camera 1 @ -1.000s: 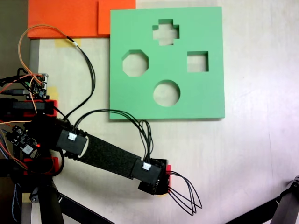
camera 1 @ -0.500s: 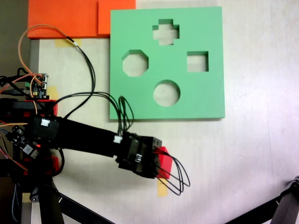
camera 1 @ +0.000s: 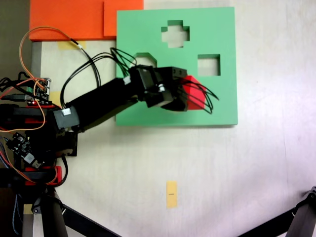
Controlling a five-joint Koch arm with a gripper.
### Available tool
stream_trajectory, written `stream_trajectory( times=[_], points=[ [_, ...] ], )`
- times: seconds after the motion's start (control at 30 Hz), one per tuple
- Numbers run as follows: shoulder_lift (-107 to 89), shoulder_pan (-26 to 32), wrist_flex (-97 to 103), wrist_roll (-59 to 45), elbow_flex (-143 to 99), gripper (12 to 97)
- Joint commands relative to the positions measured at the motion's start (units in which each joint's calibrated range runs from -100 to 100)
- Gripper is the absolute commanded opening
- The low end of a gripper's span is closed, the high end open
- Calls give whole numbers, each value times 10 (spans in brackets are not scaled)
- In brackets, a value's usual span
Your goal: Put the square block into the corresponding hole
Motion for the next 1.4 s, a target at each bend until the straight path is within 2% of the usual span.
stream_trajectory(
  times=[0.0, 0.53, 0.9, 1.37],
  points=[
    [33, 19, -2, 6, 66, 219],
    [206, 48, 100, 6, 108, 225],
    [258, 56, 191, 62, 114, 248],
    [308, 63, 231, 67, 121, 248]
  ],
)
